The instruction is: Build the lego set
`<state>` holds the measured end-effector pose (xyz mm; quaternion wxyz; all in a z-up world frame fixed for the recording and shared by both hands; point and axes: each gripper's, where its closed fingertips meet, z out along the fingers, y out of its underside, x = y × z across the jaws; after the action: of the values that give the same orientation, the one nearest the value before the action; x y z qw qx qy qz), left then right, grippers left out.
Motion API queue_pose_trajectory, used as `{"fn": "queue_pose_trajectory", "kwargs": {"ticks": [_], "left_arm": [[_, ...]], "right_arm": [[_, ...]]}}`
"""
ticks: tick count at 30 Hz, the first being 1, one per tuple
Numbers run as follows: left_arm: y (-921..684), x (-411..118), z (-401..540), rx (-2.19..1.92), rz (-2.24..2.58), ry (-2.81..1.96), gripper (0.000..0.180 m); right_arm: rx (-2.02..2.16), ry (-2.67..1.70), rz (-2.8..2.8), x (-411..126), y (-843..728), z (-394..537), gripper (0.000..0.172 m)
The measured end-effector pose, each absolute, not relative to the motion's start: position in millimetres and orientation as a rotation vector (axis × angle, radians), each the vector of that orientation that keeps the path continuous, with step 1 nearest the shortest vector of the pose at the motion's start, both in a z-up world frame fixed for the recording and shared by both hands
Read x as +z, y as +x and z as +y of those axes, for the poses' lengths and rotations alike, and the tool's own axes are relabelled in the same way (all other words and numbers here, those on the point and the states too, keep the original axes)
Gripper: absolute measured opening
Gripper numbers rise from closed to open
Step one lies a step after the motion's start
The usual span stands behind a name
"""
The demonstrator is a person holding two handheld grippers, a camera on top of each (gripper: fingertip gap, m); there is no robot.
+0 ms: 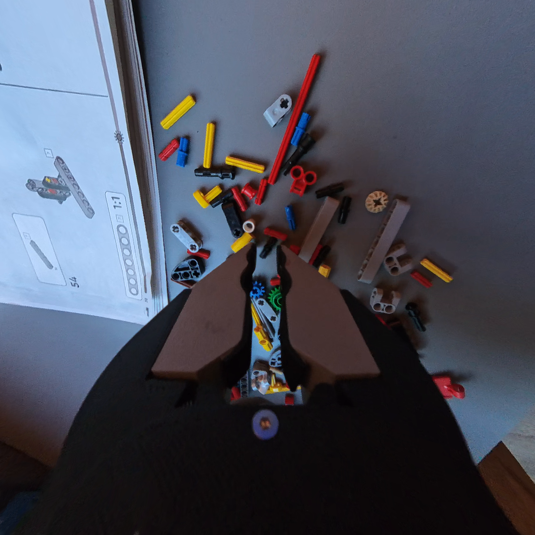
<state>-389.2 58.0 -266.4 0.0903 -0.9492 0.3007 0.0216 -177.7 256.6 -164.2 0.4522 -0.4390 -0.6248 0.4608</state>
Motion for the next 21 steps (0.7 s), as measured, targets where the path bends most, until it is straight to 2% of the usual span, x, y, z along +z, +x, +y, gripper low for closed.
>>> {"fn": "queue_pose_trajectory", "kwargs": {"ticks": [3,13,18,21], "left_arm": [[-386,-267,56,0.021,0.925,-2.832,0.004],[-390,-255,58,0.064,0.869,-2.823,0.003],[-346,-223,105,0.026,0.869,-2.609,0.003],[-312,-225,134,-0.021,0.963,-2.544,0.003]], "right_arm": [[1.140,-1.084,-1.543,-164,-178,256,0.000],[1.147,-1.078,-1.545,-163,-177,255,0.000],[1.150,-1.068,-1.551,-162,-177,253,0.000],[1.141,-1.064,-1.558,-163,-177,252,0.000]]}}
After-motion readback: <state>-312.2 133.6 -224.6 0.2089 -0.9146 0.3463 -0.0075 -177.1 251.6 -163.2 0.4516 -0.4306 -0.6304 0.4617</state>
